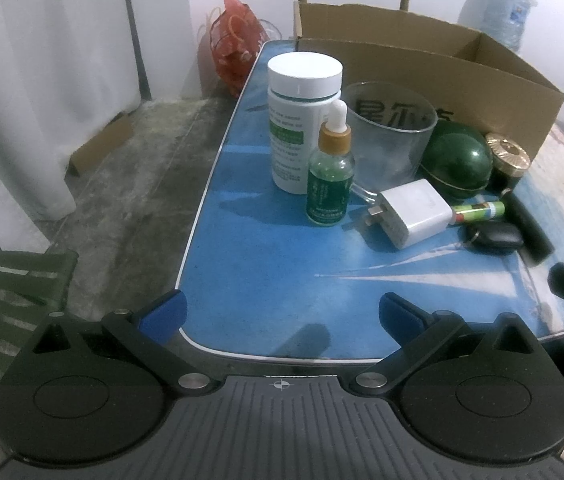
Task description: Organize rigid objects
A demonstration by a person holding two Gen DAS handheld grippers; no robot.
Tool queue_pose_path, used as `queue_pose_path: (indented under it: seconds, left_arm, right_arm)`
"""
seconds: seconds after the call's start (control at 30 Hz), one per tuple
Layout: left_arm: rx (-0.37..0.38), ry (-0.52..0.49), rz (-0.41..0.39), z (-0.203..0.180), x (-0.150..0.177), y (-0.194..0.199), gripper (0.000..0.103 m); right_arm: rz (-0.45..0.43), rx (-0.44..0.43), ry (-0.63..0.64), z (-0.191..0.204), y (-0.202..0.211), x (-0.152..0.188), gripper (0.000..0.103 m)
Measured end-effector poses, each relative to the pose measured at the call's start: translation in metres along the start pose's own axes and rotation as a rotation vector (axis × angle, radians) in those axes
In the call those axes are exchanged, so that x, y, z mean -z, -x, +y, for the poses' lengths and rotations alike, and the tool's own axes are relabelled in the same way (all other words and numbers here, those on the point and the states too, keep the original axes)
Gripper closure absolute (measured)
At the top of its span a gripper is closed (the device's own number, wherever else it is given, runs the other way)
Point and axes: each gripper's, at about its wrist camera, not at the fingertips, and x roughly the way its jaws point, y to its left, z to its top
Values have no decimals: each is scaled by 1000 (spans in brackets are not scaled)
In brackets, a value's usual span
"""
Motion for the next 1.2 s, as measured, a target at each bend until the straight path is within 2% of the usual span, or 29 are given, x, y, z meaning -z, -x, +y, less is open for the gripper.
queue_pose_path:
  seconds: [1.03,1.2]
  left_arm:
    - [-9,-8,9,2,-4,-1,0]
    - [-1,-8,-20,0,0,-3,0]
  right_arm:
    - [9,-3,-18,-5,-5,-1,0]
    - [-10,-19,-34,-11,-6,1,0]
